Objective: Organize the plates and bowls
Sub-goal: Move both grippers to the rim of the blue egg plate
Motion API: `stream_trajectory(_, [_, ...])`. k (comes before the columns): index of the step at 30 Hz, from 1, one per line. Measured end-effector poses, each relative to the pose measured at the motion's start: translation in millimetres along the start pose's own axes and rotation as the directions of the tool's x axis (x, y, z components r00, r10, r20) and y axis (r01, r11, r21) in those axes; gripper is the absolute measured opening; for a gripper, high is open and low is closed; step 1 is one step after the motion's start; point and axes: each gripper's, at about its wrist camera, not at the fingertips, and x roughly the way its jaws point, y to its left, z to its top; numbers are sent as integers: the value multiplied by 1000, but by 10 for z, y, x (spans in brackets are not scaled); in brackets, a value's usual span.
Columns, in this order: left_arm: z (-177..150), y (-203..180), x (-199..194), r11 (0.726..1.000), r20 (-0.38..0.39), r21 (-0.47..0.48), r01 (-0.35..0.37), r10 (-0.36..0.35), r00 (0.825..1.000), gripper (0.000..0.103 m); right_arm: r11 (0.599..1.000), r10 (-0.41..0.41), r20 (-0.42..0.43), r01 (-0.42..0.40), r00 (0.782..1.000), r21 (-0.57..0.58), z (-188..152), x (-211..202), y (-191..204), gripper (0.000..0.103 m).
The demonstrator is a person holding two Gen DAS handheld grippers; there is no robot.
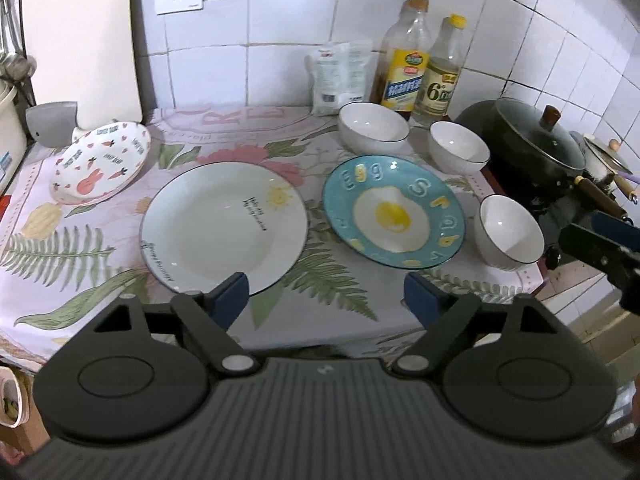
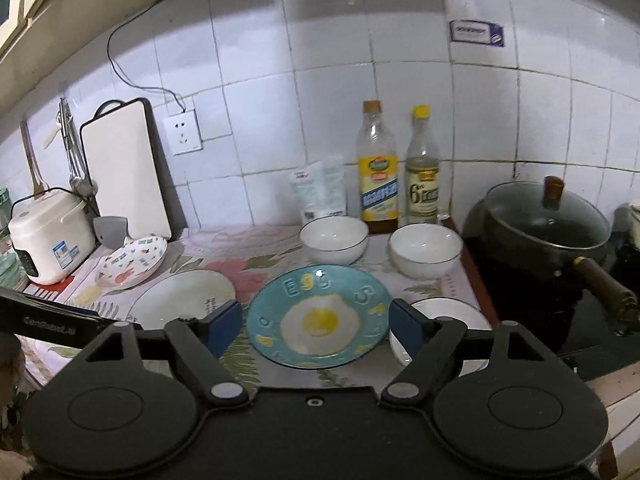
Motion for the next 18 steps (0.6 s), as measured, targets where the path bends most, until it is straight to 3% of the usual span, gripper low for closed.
stream_trajectory(6, [-96, -207, 202, 1000, 50, -13, -16, 17, 999, 92, 998, 55, 50, -56, 997, 14, -208, 29, -146, 86])
stream_trajectory(14, [-142, -304, 607, 996, 72, -88, -29, 35, 997, 92, 979, 100, -16, -96, 995, 178, -501, 401, -351, 86])
stream_trajectory(18, [-167, -326, 775, 996, 70, -86, 4, 2, 998, 92, 956, 129, -40, -113, 991, 272, -662, 556, -427, 86])
